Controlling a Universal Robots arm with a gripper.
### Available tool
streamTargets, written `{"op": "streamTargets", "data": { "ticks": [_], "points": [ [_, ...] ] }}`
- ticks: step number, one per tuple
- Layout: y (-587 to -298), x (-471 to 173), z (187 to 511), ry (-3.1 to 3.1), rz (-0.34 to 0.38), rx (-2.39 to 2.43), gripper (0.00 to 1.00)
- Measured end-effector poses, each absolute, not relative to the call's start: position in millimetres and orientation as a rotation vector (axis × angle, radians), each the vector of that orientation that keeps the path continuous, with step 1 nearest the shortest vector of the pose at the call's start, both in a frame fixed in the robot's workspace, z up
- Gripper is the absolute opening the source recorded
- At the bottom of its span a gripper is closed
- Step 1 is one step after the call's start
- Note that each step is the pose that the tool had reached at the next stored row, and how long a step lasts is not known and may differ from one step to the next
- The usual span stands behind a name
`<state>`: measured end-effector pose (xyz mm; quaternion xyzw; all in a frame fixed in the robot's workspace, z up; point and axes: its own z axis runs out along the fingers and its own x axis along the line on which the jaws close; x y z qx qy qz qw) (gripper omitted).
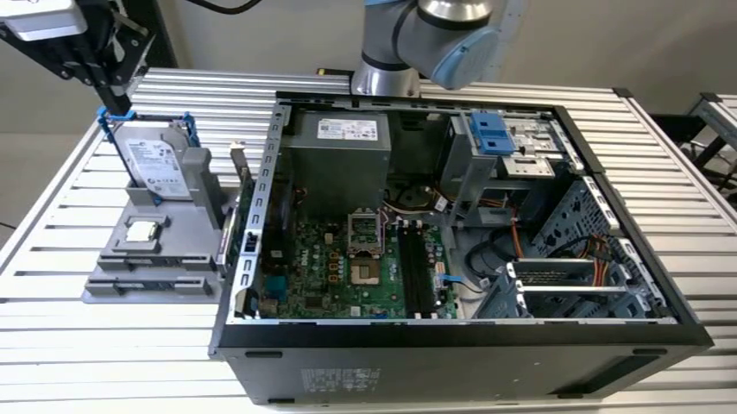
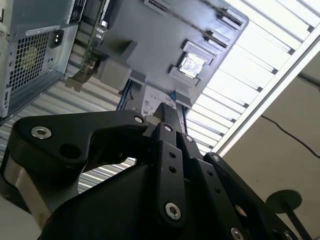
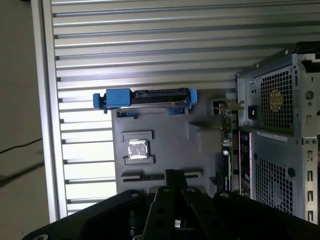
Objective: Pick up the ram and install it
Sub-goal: 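Reach for the ram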
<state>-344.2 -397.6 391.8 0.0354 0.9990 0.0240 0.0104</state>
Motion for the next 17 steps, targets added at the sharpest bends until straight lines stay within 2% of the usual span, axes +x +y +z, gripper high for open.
{"op": "streamTargets", "data": {
  "ticks": [9, 17],
  "points": [
    [-399, -348, 392, 3.118, 0.075, 0.11, 0.0],
    [-425, -350, 390, 3.118, 0.075, 0.11, 0.0]
  ]
}}
